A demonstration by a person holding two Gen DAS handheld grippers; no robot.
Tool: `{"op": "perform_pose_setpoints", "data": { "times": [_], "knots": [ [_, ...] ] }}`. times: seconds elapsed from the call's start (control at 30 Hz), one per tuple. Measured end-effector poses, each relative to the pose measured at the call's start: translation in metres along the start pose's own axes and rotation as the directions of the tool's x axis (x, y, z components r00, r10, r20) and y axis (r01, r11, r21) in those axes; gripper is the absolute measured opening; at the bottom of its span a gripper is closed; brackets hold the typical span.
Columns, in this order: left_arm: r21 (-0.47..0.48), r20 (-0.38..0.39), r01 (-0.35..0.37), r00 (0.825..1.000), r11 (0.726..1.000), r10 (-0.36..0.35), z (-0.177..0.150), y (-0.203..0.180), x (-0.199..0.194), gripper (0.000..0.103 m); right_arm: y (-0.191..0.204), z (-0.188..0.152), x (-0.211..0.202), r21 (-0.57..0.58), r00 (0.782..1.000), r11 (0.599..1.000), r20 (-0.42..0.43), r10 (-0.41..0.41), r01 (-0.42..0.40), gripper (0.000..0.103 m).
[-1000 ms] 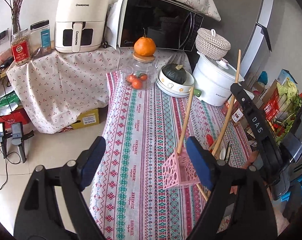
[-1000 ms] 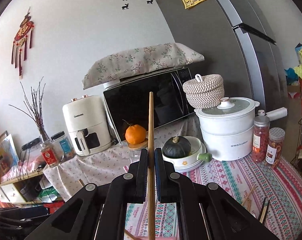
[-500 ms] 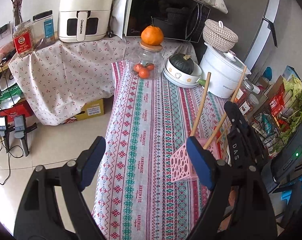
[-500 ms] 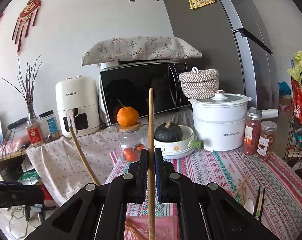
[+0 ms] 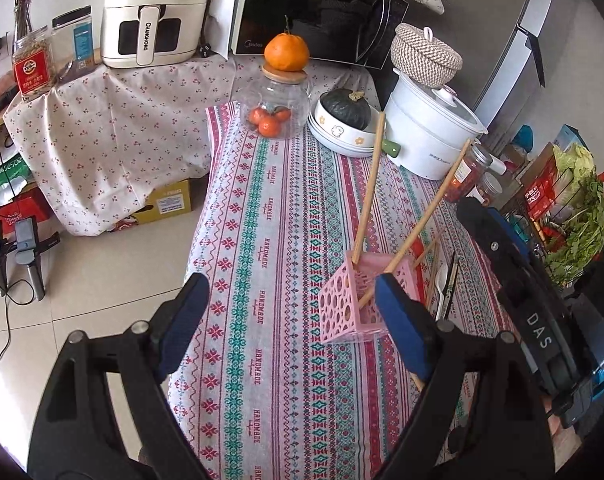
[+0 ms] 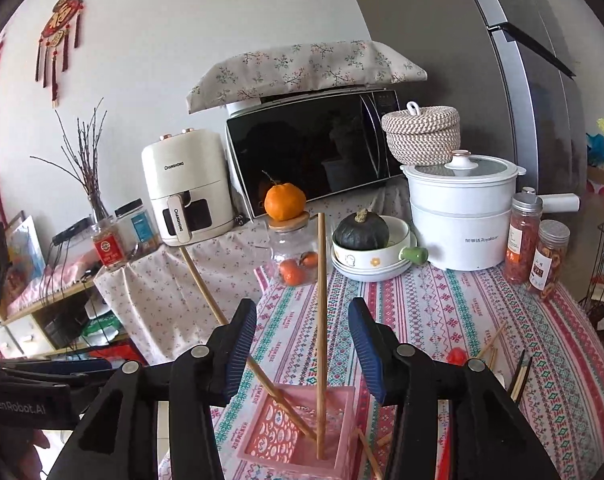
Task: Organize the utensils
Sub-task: 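Lower the chopstick into the pink basket and open the right gripper, then grasp another wooden chopstick from the pile with the left gripper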
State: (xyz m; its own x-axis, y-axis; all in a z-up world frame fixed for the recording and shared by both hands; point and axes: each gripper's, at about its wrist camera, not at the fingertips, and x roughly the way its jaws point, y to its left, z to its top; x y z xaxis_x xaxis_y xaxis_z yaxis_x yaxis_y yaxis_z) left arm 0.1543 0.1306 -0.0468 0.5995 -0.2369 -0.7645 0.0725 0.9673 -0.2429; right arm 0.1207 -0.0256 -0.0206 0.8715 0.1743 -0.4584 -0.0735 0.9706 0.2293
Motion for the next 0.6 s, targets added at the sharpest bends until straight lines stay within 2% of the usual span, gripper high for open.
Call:
{"op": "perform_pose_setpoints", "data": {
  "times": [0.1,0.2,0.27,0.43,0.6],
  "knots": [
    [0.012,-0.011,0.008,1.0,1.0,-0.008,-0.009,-0.01,-0.002,0.095,-0.013,0.013,-0.019,0.006,0.999,1.0,-0.053,0.0,0.001,0.076],
    [0.032,-0.023,-0.002,1.0,0.999,0.003,-0.018,-0.025,0.0,0.098,-0.035,0.023,-0.039,0.035,0.992,0.998,-0.117,-0.04,0.044,0.088],
    [0.05,-0.044,-0.004,0.999,0.999,0.006,-0.025,-0.035,0.004,0.099,-0.052,0.026,-0.051,0.059,0.985,0.995,-0.161,-0.065,0.076,0.092],
    [0.083,-0.133,0.009,0.991,0.996,0.002,-0.049,-0.067,0.024,0.099,-0.103,0.018,-0.072,0.123,0.96,0.978,-0.247,-0.132,0.166,0.094],
    [0.132,-0.21,-0.012,0.977,0.991,0.04,-0.071,-0.1,0.052,0.099,-0.149,0.007,-0.078,0.156,0.913,0.955,-0.367,-0.18,0.251,0.094]
  ]
}}
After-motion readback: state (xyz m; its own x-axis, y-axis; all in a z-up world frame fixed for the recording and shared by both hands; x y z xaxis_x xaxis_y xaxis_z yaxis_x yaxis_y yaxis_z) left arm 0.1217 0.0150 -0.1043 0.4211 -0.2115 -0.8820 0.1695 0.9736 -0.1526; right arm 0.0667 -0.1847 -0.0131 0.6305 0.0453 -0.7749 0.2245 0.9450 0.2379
